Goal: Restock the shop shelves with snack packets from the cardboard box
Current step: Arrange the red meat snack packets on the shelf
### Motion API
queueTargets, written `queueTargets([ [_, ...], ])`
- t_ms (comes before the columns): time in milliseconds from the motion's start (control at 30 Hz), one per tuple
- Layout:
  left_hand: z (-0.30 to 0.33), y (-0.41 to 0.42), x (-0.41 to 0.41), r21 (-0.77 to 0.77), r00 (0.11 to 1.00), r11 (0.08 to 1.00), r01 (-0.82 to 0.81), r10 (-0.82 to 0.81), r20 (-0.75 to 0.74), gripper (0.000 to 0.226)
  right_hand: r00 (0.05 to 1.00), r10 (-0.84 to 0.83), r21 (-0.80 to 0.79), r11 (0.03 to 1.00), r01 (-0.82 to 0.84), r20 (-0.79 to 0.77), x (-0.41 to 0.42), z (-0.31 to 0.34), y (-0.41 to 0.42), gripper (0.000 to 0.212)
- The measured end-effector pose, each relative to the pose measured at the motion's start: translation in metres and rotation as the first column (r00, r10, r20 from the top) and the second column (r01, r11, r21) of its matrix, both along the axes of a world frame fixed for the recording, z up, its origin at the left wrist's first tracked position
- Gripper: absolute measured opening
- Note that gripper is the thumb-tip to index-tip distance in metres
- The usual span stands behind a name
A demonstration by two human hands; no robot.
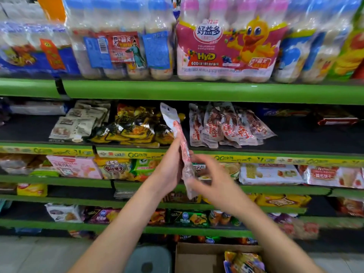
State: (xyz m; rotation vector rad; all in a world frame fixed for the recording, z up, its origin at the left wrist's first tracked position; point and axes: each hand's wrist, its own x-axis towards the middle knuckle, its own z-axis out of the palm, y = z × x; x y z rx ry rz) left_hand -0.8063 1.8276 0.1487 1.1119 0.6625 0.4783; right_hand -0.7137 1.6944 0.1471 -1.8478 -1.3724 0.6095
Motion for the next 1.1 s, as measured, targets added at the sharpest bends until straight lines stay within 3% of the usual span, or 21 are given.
queueTargets([
  [67, 0.002, -0.011, 0.010, 0.073, 0.994, 0.997, 0.031, -0.023, -0.111, 0.109, 0.998, 0.035, -0.058, 0.998, -0.032, 0.046, -0.018, -0.022, -0.006, 0.087],
  [167, -0.001, -0.019, 0.017, 0.138, 0.980, 0.984, 0.109, -0.083, -0.183, 0.103, 0.998, -0.057, -0.008, 0.998, 0.057, 0.026, -0.023, -0.043, -0.015, 0.087],
  [233, 0.001, -0.022, 0.019, 0.154, 0.986, 0.980, 0.124, -0.104, -0.134, 0.094, 0.987, -0.158, 0.040, 0.987, 0.158, -0.007, -0.019, -0.045, -0.023, 0.075],
  [267, 0.000, -0.021, 0.019, 0.165, 0.988, 0.978, 0.130, -0.113, -0.108, 0.104, 0.978, -0.201, 0.056, 0.977, 0.204, -0.059, -0.015, -0.044, -0.027, 0.063],
  [333, 0.003, -0.020, 0.018, 0.202, 0.990, 0.970, 0.139, -0.132, -0.045, 0.110, 0.930, -0.235, 0.067, 0.962, 0.264, -0.283, -0.007, -0.043, -0.035, 0.032],
  [433, 0.009, -0.008, 0.014, 0.234, 0.994, 0.966, 0.108, -0.112, 0.003, 0.076, 0.834, -0.202, 0.034, 0.966, 0.255, -0.514, 0.004, -0.044, -0.048, 0.020],
  [500, 0.014, 0.005, 0.015, 0.280, 0.998, 0.958, 0.067, -0.067, -0.011, 0.043, 0.819, -0.177, -0.010, 0.979, 0.205, -0.545, 0.008, -0.048, -0.056, 0.021],
  [567, 0.020, 0.017, 0.019, 0.303, 0.999, 0.952, 0.036, -0.028, -0.031, 0.028, 0.829, -0.154, -0.050, 0.987, 0.151, -0.537, 0.009, -0.053, -0.060, 0.026],
  [700, 0.027, 0.034, 0.024, 0.369, 0.997, 0.929, -0.036, 0.060, -0.055, 0.015, 0.837, -0.120, -0.065, 0.993, 0.101, -0.534, 0.008, -0.056, -0.060, 0.030],
  [1100, 0.024, 0.041, 0.029, 0.359, 0.997, 0.933, -0.030, 0.054, -0.055, 0.014, 0.782, -0.125, -0.077, 0.992, 0.099, -0.611, 0.005, -0.053, -0.059, 0.021],
])
